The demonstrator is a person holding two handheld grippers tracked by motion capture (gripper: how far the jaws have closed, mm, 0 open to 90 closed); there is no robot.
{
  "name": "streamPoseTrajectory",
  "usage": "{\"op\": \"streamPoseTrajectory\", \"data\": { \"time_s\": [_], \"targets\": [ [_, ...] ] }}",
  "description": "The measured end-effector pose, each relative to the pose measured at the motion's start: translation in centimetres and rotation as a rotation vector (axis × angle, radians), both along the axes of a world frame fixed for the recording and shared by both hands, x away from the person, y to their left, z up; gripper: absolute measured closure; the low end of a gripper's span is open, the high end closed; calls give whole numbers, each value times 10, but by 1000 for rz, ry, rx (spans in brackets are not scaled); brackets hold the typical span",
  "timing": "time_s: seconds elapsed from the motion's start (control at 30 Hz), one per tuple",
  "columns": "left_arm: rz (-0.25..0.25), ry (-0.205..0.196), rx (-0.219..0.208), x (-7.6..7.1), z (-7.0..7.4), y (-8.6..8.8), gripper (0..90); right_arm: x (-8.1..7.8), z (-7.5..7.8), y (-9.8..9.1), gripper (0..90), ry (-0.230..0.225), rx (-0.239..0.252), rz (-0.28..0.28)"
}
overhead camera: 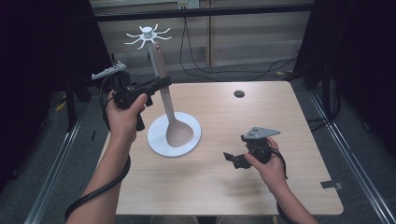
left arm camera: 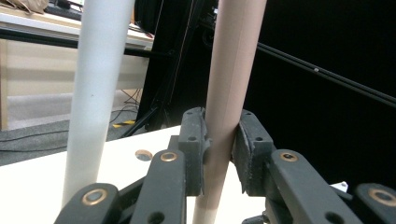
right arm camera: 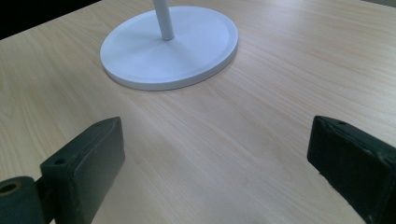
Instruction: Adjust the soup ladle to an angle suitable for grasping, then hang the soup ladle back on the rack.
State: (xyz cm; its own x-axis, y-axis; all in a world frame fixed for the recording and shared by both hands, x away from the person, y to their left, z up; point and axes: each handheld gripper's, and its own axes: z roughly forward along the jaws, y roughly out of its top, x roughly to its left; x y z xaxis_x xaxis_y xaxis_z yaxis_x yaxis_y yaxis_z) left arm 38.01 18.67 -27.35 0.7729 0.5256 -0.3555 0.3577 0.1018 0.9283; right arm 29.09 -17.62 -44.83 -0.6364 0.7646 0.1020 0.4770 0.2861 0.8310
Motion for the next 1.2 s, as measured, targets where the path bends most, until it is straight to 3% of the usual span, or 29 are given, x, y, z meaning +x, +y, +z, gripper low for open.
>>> {"op": "streamPoseTrajectory", "data": {
  "time_s": [0.57, 0.8, 0.9, 0.97, 1.1, 1.17, 1.2],
  "targets": [
    [36, -11, 3, 2, -6, 4, 705, -3, 1, -2, 40, -6, 3, 6],
    [39, -3, -2, 4, -9, 3, 637, -4, 2, -5, 40, -7, -1, 1],
    [35, 4, 3, 4, -12, 3, 592, -5, 2, -5, 40, -7, 2, -1],
    [42, 5, 33, 4, -13, 4, 549, -5, 2, -6, 40, -9, 0, 1],
    [43, 23, 22, 3, -18, 5, 402, -5, 2, -6, 40, -9, -3, -1],
    [56, 15, 63, 2, -20, 7, 349, -5, 3, -6, 40, -10, -2, -2],
    [57, 20, 61, 1, -20, 7, 332, -5, 3, -6, 39, -9, -1, -4]
  ]
}}
